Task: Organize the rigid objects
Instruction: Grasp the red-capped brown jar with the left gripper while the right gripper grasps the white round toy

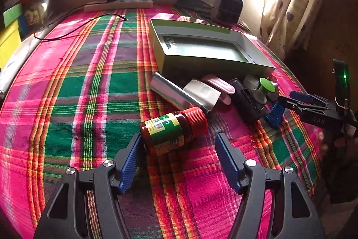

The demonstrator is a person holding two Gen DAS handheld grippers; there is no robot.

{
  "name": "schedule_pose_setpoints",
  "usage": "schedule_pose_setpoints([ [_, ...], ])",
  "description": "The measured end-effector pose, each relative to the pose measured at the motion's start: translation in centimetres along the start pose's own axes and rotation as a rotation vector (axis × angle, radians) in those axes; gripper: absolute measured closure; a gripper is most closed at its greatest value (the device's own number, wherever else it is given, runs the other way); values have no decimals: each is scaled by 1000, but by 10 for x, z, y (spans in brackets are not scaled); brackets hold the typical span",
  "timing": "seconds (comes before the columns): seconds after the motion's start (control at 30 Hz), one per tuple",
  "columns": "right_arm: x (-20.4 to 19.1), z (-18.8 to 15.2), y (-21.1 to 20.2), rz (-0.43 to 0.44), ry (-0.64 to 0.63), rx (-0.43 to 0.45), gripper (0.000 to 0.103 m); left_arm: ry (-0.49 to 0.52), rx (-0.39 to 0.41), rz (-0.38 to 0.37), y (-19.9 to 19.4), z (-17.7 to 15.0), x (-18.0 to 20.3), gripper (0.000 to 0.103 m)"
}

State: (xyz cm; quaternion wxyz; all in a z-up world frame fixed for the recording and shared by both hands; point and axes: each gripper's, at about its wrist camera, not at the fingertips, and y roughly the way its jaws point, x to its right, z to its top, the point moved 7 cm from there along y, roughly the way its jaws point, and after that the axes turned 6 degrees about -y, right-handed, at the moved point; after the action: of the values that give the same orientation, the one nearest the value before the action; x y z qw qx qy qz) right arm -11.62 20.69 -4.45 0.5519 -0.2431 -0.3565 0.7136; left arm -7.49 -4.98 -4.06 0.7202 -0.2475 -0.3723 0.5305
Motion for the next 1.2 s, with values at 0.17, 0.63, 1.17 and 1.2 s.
schedule_pose_setpoints([
  [0.17, -5, 5, 3, 11, -18, 0, 28, 22, -17, -32, -3, -8, 15, 37],
  [0.63, -9, 12, 15, 72, -10, -25, 28, 112, -27, -22, -5, -13, 33, 37],
  [1.17, -15, 18, 18, 72, -26, -14, 40, 159, -62, -106, 5, 1, 37, 37],
  [1.2, -13, 18, 18, 71, -22, -12, 44, 163, -67, -112, 4, -3, 39, 37],
])
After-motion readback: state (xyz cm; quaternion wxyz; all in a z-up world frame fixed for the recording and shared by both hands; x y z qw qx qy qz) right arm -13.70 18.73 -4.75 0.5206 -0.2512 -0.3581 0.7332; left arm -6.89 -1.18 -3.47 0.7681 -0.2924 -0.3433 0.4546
